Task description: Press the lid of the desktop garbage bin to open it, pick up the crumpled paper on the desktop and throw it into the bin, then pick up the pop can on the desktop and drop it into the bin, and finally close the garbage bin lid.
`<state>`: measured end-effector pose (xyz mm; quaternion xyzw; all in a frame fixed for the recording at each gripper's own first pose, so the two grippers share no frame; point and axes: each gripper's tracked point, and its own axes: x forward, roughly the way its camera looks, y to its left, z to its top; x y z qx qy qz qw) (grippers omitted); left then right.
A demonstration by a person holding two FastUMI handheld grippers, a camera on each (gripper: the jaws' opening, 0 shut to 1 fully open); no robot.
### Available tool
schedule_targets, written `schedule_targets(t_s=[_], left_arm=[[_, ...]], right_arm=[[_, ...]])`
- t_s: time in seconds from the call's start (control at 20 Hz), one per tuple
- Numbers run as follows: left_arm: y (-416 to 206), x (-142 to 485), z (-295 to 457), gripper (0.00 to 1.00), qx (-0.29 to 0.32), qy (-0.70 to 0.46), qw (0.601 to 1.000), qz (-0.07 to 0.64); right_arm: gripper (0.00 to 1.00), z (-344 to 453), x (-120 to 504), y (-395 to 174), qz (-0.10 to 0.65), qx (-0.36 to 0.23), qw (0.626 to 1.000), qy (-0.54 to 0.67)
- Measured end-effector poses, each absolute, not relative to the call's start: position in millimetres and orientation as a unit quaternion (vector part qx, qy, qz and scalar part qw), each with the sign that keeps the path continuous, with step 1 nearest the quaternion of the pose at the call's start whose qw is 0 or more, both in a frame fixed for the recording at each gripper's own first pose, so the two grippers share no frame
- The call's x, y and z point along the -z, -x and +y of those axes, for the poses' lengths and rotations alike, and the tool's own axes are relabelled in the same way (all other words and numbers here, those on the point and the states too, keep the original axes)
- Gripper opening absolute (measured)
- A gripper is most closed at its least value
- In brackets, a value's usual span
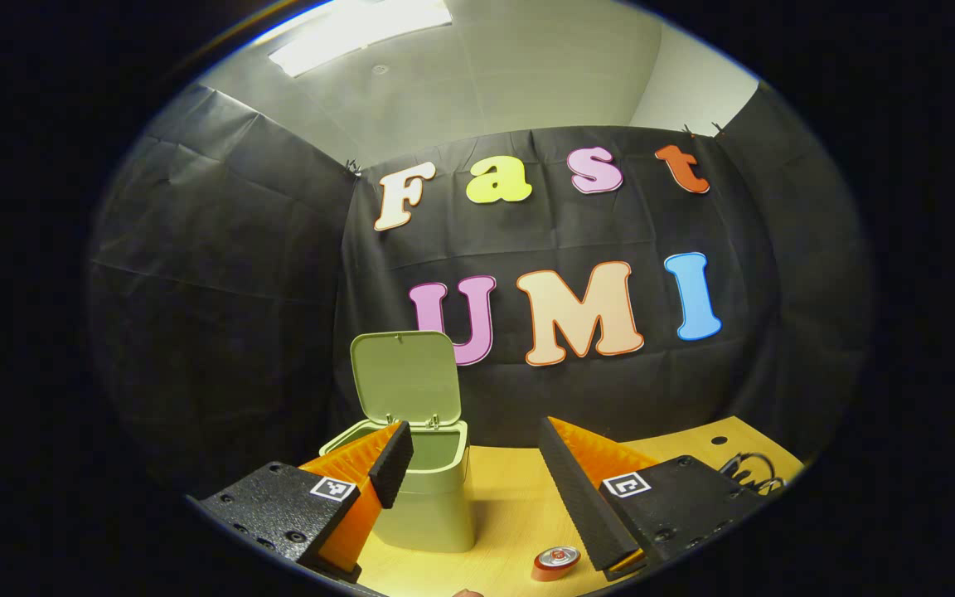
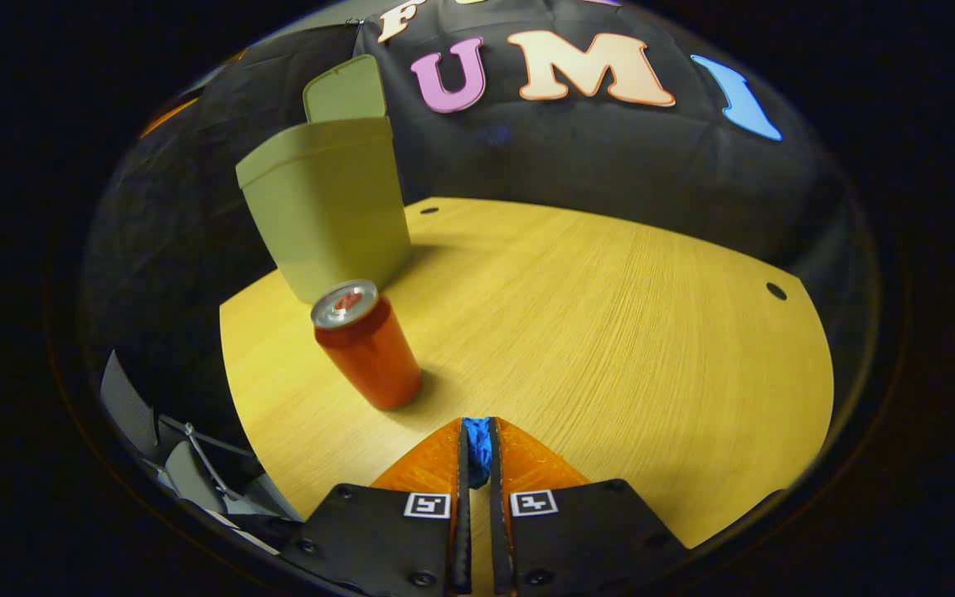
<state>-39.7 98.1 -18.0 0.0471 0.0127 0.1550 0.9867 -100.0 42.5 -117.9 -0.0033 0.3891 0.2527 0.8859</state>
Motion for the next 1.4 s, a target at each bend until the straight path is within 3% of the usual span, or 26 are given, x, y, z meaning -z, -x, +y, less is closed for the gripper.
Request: schedule_targets(t_s=[0.3, 0.55, 1.05, 1.4], left_arm=[[26.8, 26.2, 110.9, 0.94, -0.123, -0.025, 0.992, 0.008], [16.6, 27.7, 129.4, 0.92, -0.108, -0.012, 0.994, 0.008], [7.7, 40.2, 168.8, 0.92, -0.093, -0.001, 0.995, 0.017], [8.5, 51.2, 200.0, 0.92, -0.095, 0.003, 0.995, 0.023]], right_arm=[[0.12, 50.2, 0.9, 24.8, 0.262, -0.217, 0.94, -0.021], [0.11, 64.3, -89.3, -22.6, 0.171, -0.198, 0.964, -0.042], [0.12, 118.6, -176.5, -61.1, 0.082, -0.202, 0.975, -0.034], [0.11, 174.6, -199.5, -71.4, 0.063, -0.226, 0.971, -0.038]])
